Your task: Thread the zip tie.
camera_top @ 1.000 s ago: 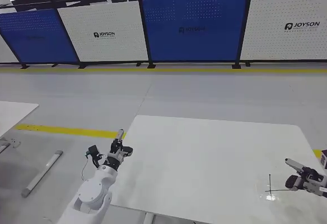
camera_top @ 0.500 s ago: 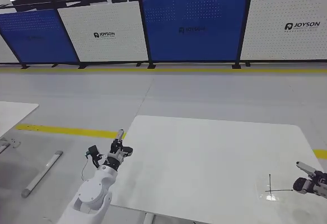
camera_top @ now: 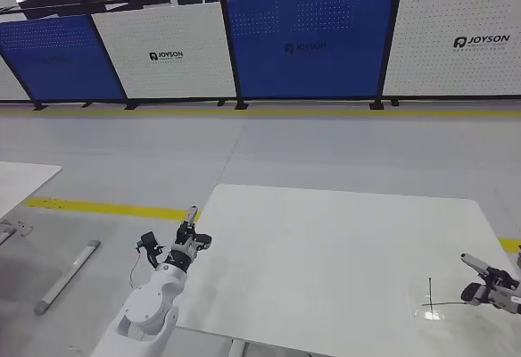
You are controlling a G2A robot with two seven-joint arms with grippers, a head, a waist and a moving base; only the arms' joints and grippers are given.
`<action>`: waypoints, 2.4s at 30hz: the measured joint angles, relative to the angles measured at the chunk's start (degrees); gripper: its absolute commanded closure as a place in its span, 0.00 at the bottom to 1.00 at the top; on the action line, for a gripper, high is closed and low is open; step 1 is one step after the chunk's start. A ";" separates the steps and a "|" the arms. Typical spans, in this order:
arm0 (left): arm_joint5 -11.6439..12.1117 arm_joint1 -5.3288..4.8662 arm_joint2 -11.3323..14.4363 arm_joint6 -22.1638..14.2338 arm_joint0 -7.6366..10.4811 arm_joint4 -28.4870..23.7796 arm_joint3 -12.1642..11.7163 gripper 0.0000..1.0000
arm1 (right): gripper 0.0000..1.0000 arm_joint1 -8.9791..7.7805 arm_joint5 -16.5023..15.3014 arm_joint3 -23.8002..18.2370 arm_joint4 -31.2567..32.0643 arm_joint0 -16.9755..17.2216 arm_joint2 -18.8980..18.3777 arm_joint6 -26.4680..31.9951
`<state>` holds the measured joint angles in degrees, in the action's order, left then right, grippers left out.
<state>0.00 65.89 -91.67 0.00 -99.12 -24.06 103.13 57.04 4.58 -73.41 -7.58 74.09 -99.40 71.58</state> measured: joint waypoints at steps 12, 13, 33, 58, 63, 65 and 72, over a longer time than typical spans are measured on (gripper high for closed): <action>0.00 0.00 0.00 0.00 0.00 0.00 0.00 0.00 | 0.00 0.00 0.02 -0.04 -0.01 0.04 -0.05 0.04; 0.00 0.00 0.00 0.00 0.00 0.00 0.00 0.00 | 0.00 0.00 0.02 -0.04 -0.01 0.04 -0.05 0.04; 0.00 0.00 0.00 0.00 0.00 0.00 0.00 0.00 | 0.00 0.00 0.02 -0.04 -0.01 0.04 -0.05 0.04; 0.00 0.00 0.00 0.00 0.00 0.00 0.00 0.00 | 0.00 -3.78 -17.99 8.76 -4.66 1.54 -3.61 8.06; 0.00 0.00 0.00 0.00 0.00 0.00 0.00 0.00 | 0.00 -4.04 -18.25 8.75 -4.08 1.82 -3.96 8.04; 0.00 0.00 0.00 0.00 0.00 0.00 0.00 0.00 | 0.00 -4.03 -18.24 8.75 -4.10 1.81 -3.94 8.04; 0.00 0.00 0.00 0.00 0.00 0.00 0.00 0.00 | 0.00 -4.02 -18.37 8.56 -4.03 1.89 -3.80 8.04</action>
<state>0.00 65.89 -91.67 0.00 -99.12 -24.06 103.13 53.01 -13.79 -64.84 -11.61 75.98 -103.20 79.62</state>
